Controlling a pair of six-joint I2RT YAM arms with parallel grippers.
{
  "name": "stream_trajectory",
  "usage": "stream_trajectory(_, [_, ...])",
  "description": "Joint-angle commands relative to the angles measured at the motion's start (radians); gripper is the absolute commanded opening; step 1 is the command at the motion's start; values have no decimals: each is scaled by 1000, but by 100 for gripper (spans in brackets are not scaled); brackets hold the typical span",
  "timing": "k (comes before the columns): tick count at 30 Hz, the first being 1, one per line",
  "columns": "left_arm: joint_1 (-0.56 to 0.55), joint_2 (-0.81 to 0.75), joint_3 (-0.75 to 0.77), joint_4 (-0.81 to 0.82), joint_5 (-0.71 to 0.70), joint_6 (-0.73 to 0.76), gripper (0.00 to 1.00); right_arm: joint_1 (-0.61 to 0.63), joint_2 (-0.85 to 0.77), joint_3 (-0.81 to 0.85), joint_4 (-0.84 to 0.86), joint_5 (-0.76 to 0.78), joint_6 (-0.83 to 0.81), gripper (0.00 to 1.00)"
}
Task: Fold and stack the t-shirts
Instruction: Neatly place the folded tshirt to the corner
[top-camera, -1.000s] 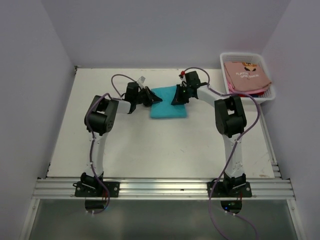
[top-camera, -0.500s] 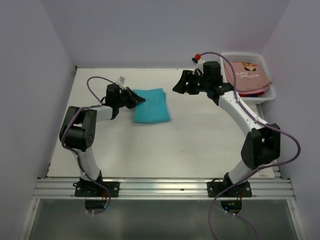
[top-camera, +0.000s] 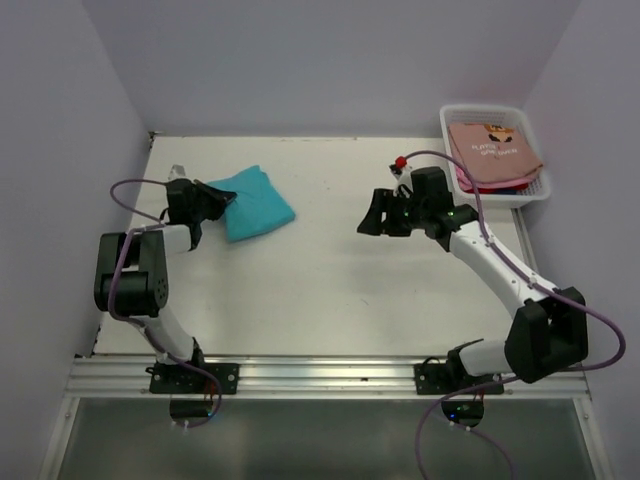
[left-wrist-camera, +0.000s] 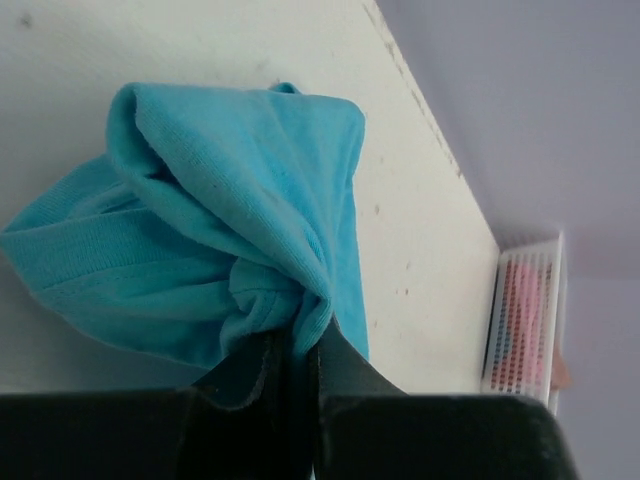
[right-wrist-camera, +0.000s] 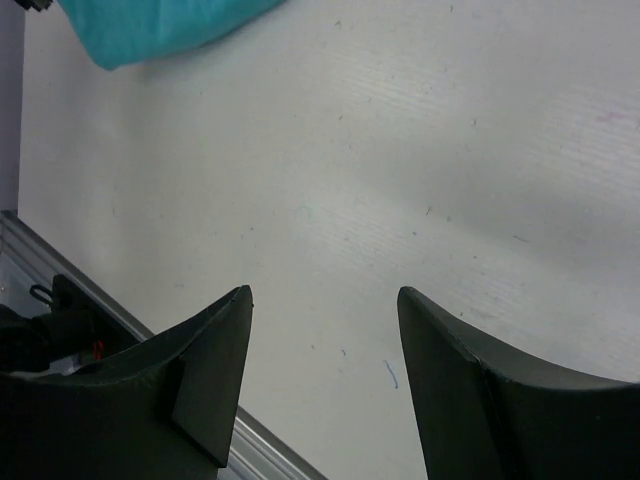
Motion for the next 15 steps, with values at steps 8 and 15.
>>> stream_trajectory(8, [138, 114, 60, 369, -226, -306, 0, 109, -198, -122, -101, 12, 30, 79])
stream_trajectory(15, [212, 266, 224, 348, -275, -353, 0, 122, -257, -151, -179, 14, 34, 99])
